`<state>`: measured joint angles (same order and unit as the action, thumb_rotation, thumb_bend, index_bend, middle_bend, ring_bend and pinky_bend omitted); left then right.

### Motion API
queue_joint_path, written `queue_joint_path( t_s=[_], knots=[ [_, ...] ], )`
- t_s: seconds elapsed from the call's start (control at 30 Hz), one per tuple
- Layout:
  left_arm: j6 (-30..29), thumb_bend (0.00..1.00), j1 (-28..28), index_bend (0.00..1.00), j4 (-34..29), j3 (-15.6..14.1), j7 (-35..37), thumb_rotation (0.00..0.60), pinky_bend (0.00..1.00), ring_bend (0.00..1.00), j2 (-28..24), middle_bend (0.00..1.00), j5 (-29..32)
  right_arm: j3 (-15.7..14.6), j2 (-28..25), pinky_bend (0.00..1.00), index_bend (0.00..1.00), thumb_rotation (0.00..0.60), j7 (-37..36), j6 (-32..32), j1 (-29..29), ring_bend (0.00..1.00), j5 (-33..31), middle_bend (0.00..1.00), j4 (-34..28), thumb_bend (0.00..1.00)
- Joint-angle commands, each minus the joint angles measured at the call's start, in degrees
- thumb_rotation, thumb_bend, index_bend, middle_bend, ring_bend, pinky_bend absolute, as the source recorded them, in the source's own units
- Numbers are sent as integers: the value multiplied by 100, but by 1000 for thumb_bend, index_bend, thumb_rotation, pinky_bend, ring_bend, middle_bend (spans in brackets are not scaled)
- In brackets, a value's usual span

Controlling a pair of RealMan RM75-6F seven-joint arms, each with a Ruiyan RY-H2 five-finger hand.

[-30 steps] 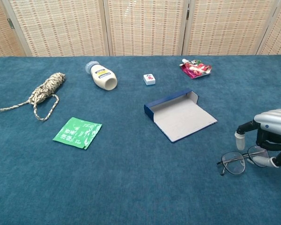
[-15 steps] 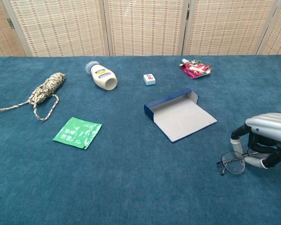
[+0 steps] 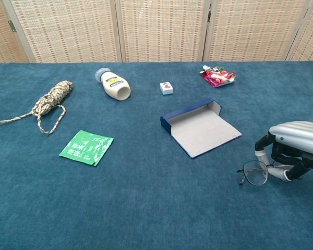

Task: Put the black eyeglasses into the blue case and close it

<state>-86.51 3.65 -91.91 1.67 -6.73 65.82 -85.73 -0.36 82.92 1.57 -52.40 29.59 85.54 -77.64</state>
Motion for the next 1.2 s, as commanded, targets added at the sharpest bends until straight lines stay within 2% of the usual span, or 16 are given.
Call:
queue_joint_path(
  t_s=[0.03,0.3,0.47,0.9,0.97,1.03,1.1,1.2],
  knots=[
    [4,250,4,145,4,1,0,600,257,78,2,46,-5,102,-37,990,652,600,25,12,108,1000,-7,945,-1,461],
    [4,250,1,145,1,-6,-16,600,257,78,18,44,-18,622,-11,990,652,600,212,468,749,1000,-262,944,108,461],
    [-6,249,-13,145,-25,-12,-50,600,257,78,6,44,-15,879,294,990,652,600,302,838,1218,1000,-434,941,550,461],
    [53,250,-20,145,-62,-3,-111,600,257,78,-17,39,80,1021,1381,990,652,600,113,1229,2078,1000,-391,930,2044,459],
    [55,250,-27,145,-57,-6,-106,600,257,78,-17,39,89,1026,1545,990,616,600,61,1215,2172,1000,-365,926,2266,455],
    [51,250,-36,145,-48,-9,-95,600,257,78,-17,39,95,1020,1657,990,494,600,22,1177,2232,1000,-334,925,2418,442],
    [43,250,-50,145,-36,-14,-82,600,257,78,-17,39,104,1004,1752,990,327,600,26,1116,2278,1000,-301,924,2540,408],
    [51,250,-61,145,-8,-17,-54,600,257,78,-11,39,125,1000,1841,990,147,600,12,1019,2300,1000,-301,915,2618,365]
  ],
)
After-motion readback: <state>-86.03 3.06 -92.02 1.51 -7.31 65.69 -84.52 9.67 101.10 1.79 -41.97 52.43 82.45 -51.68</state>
